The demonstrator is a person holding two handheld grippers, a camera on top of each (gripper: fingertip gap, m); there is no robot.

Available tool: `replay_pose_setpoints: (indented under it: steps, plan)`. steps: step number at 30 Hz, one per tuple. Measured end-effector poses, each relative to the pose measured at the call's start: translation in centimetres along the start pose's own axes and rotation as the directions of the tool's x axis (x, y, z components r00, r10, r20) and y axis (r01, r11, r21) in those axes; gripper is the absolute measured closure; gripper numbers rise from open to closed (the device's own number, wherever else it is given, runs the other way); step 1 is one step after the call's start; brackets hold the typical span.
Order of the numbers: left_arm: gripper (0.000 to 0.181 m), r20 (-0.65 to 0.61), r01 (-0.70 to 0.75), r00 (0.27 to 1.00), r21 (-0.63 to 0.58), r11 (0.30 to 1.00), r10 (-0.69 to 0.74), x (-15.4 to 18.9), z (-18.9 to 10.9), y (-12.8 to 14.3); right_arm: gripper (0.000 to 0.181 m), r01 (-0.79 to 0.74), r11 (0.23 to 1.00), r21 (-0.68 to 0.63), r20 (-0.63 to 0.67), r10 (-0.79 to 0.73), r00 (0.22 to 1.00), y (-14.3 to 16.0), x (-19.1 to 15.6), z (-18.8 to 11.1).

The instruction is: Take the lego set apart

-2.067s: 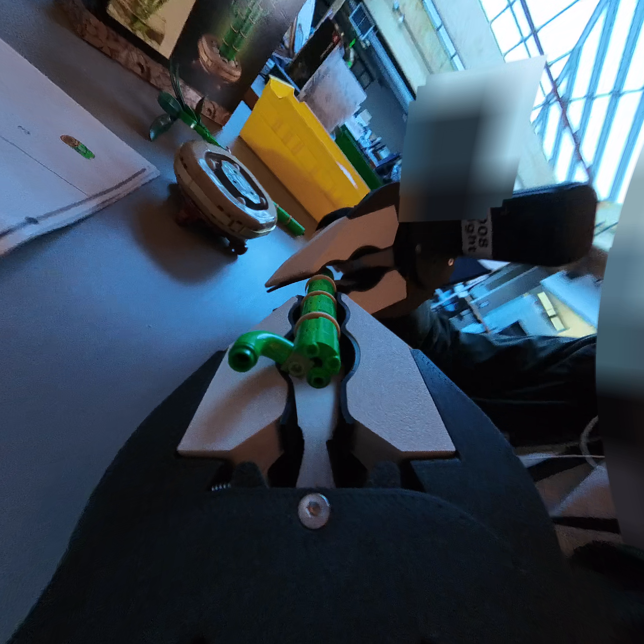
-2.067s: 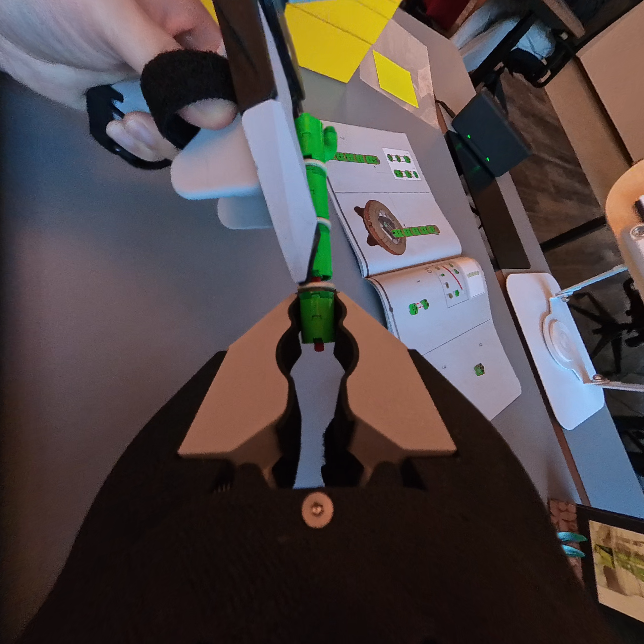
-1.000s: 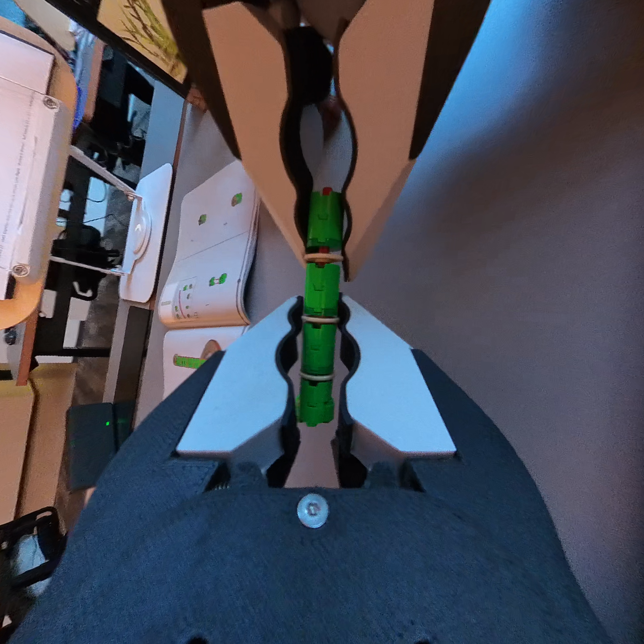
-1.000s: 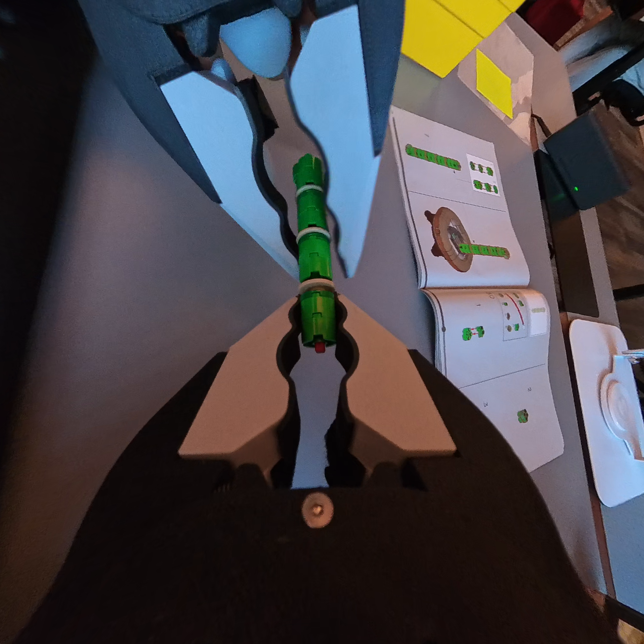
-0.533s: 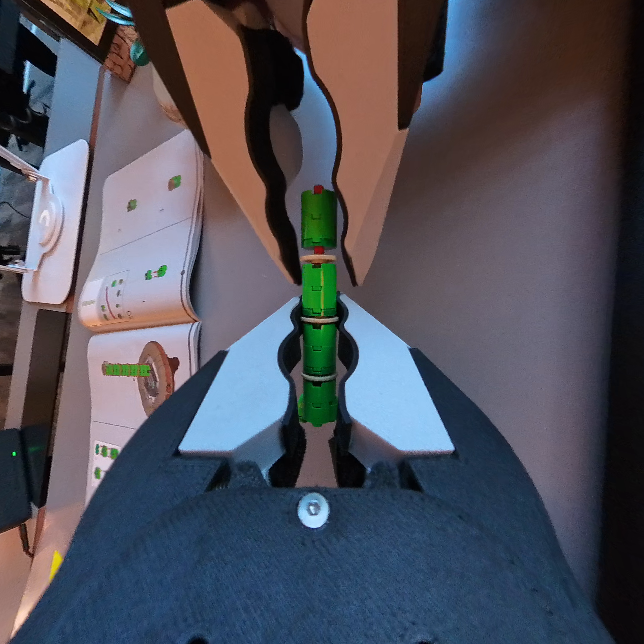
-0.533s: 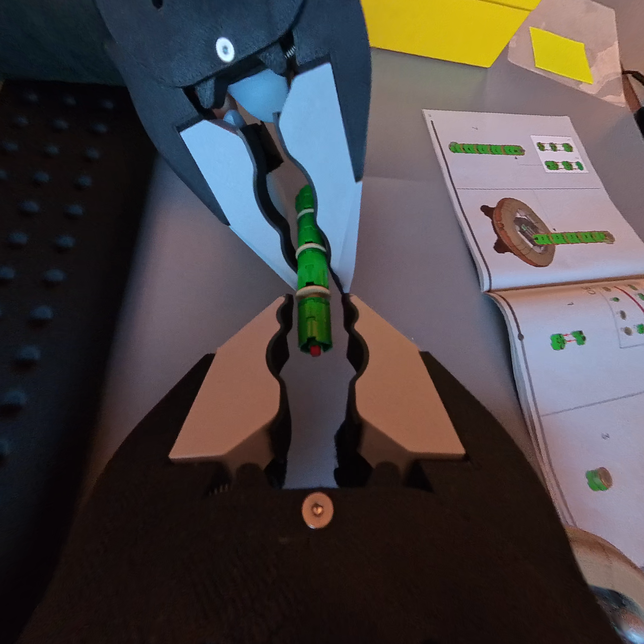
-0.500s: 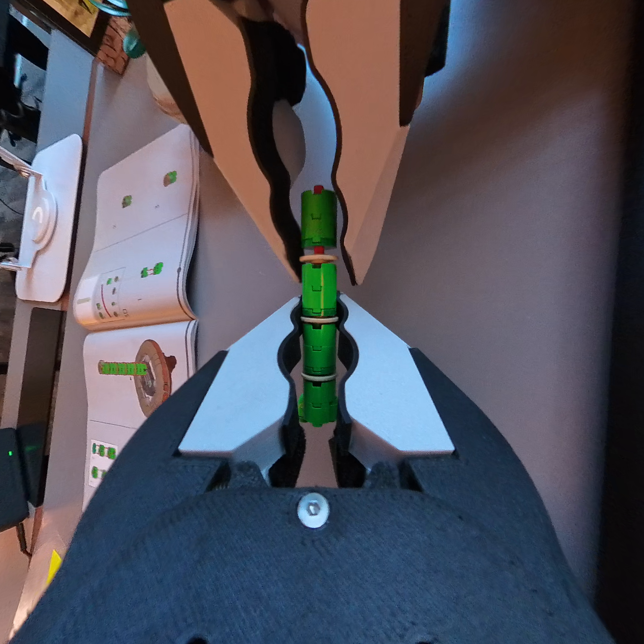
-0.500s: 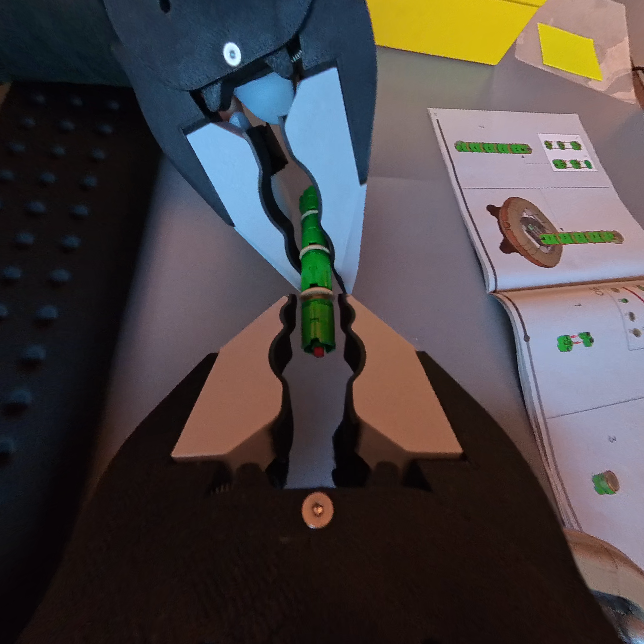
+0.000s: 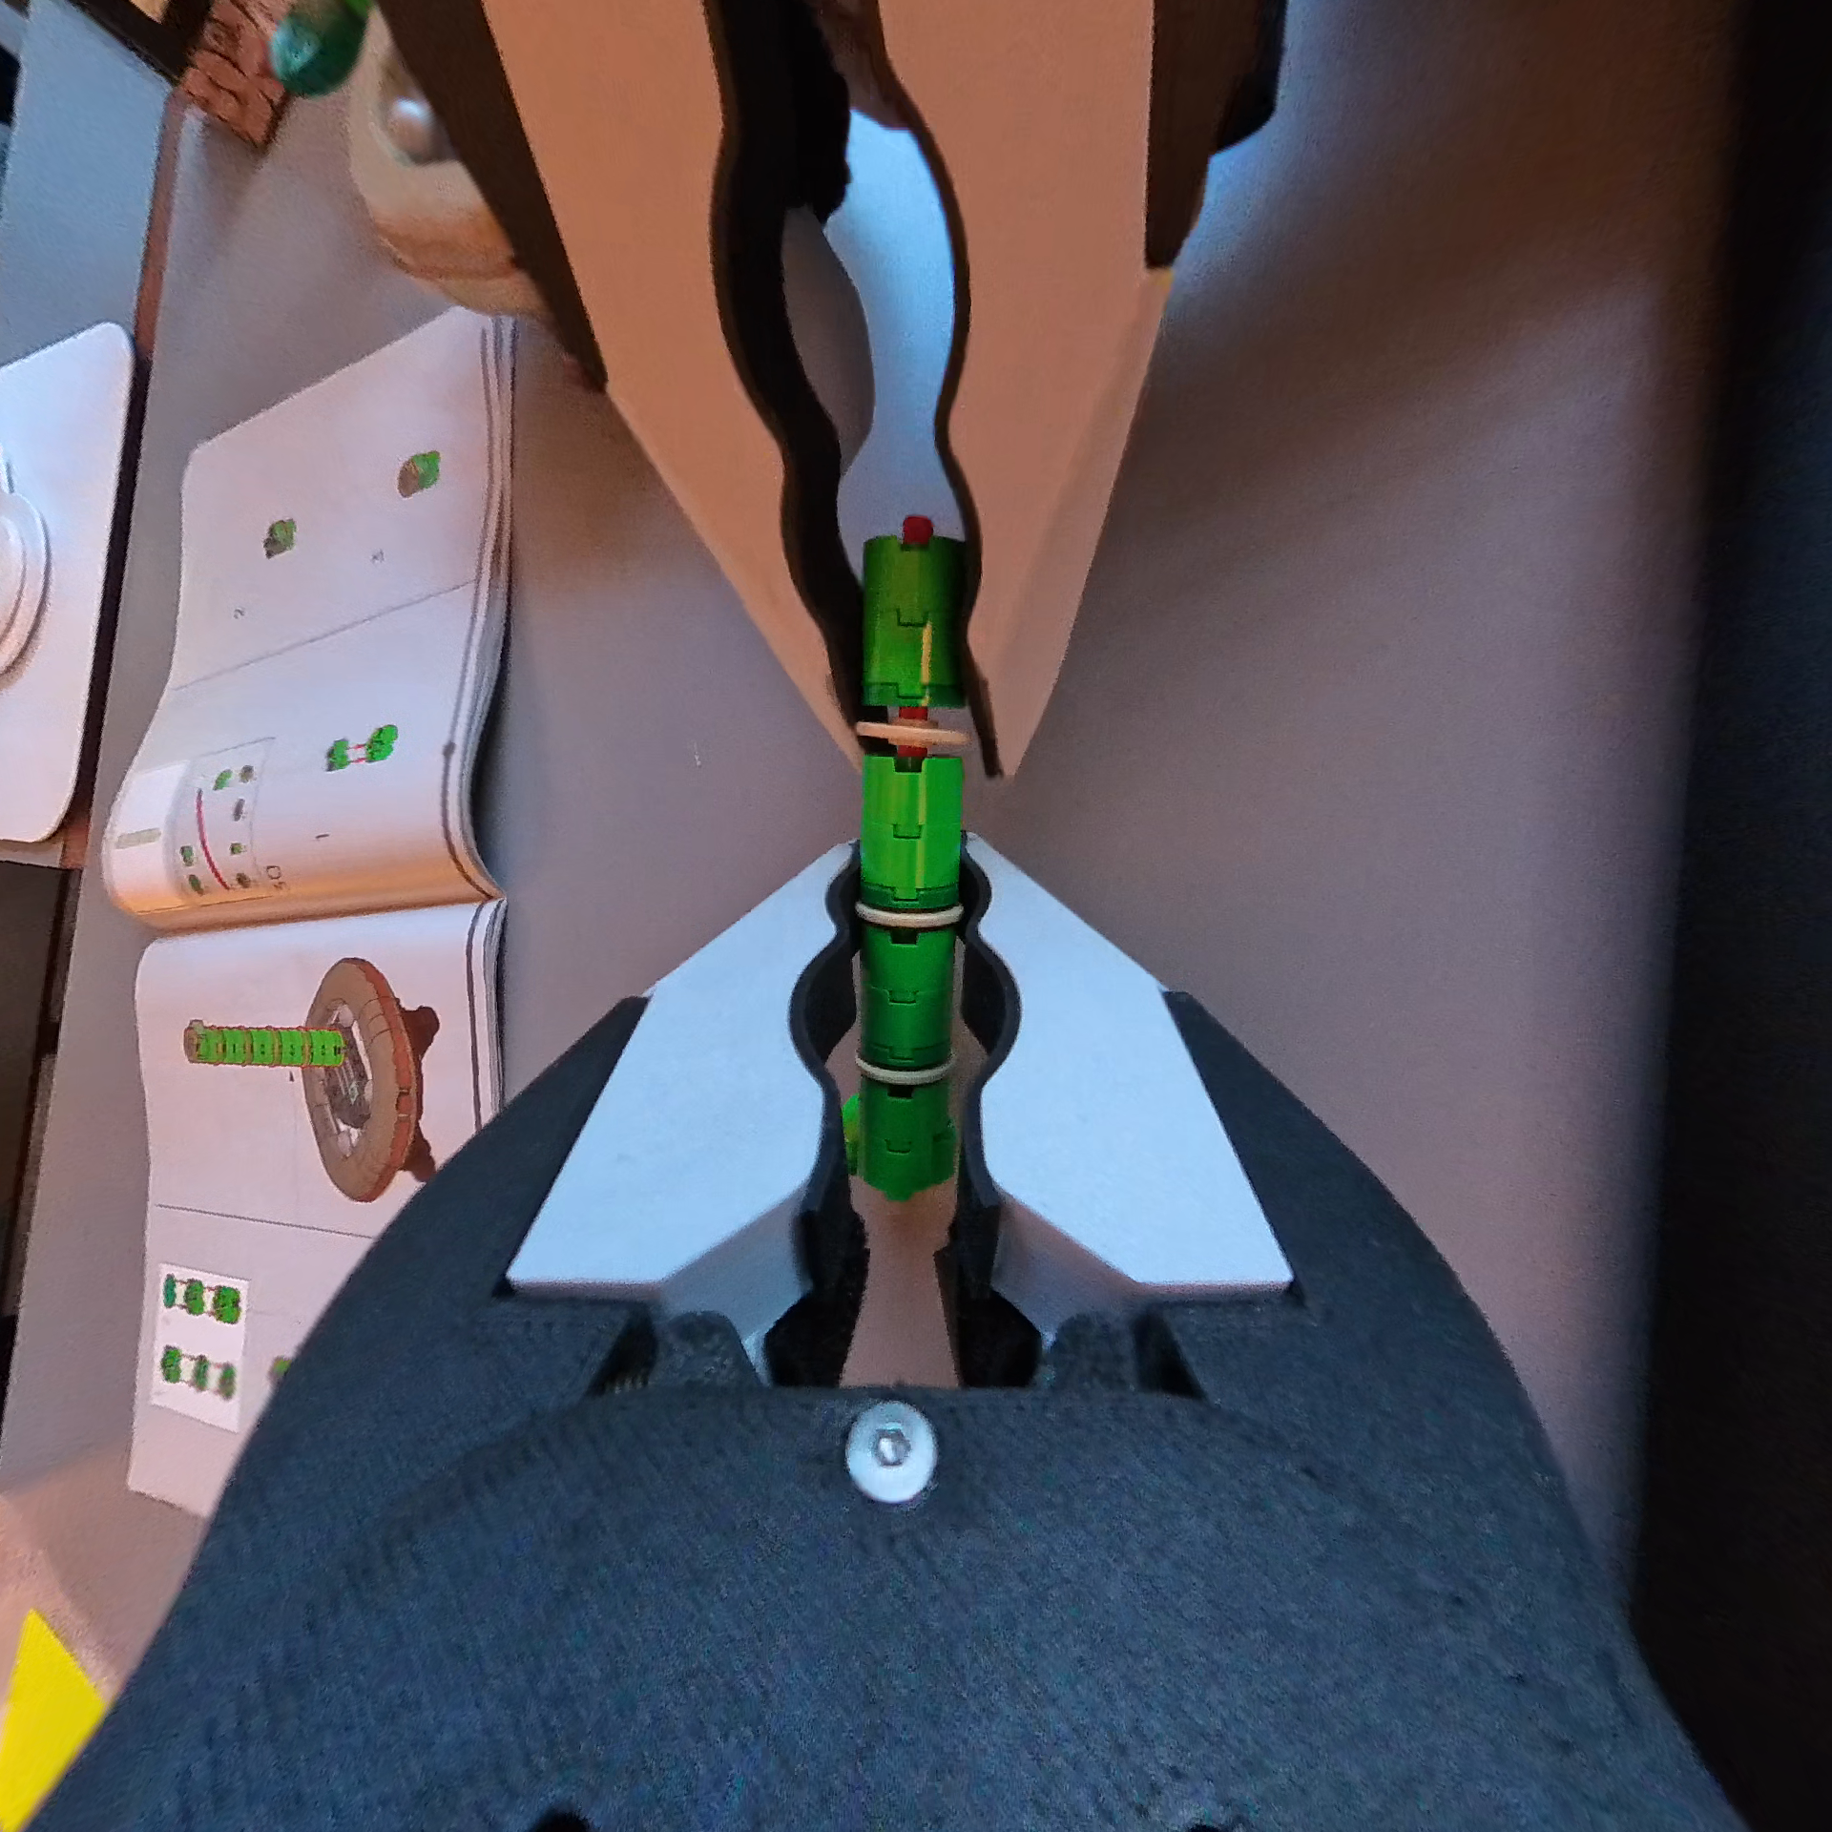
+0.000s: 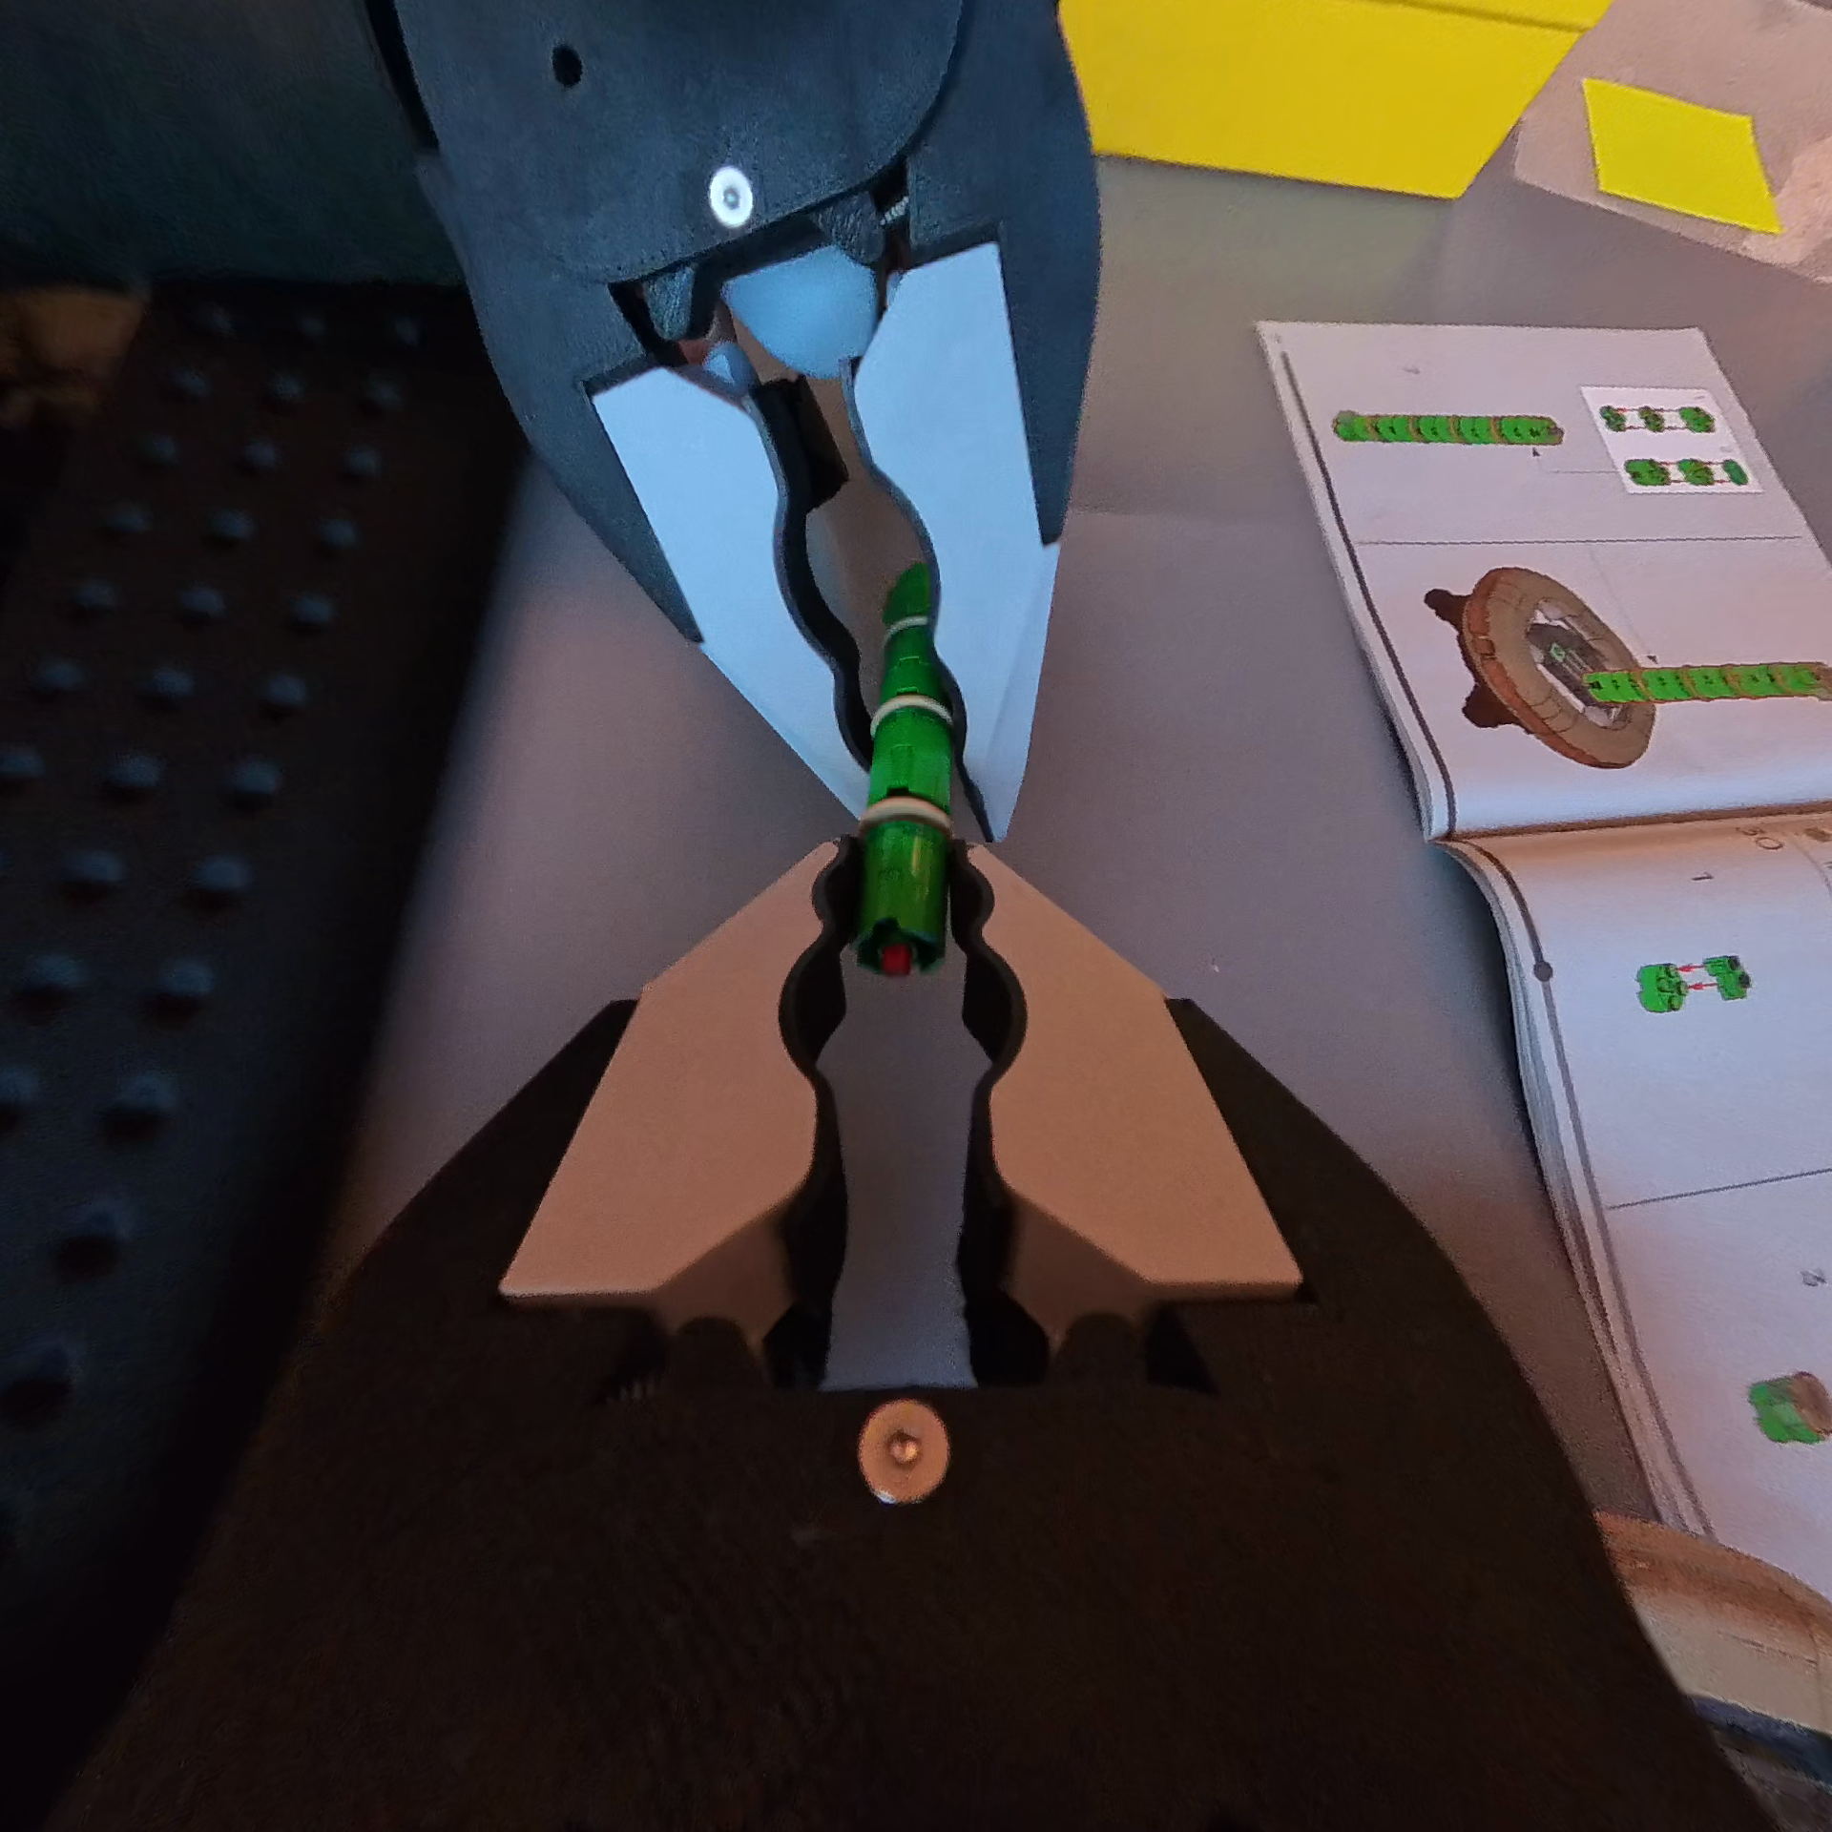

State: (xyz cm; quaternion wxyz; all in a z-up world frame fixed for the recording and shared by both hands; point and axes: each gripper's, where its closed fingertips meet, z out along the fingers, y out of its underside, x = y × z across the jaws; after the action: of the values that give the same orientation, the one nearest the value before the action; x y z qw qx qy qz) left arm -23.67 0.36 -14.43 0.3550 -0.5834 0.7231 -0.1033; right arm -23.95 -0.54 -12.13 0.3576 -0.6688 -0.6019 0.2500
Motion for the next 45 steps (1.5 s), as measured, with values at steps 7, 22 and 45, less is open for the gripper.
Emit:
replay_pose_setpoints:
  steps: [7,22,45]
  plan:
    - [0.167,0.033,0.147,0.988,0.099,0.984,-0.151,-2.3,-1.5,-0.3,0.135,-0.102,0.931,0.35,-0.018,0.115,0.993,-4.5,2.2,-5.5]
    - [0.167,-0.063,0.315,0.949,0.215,0.925,-0.308,-3.1,-2.4,-1.4,0.162,-0.34,0.743,0.577,0.228,0.253,0.94,-6.9,2.9,-9.2]
    - [0.167,-0.063,0.226,0.973,0.06,0.972,-0.222,-1.4,-0.5,0.2,0.166,-0.242,0.941,0.236,0.075,0.23,0.97,-2.6,2.1,-1.7]
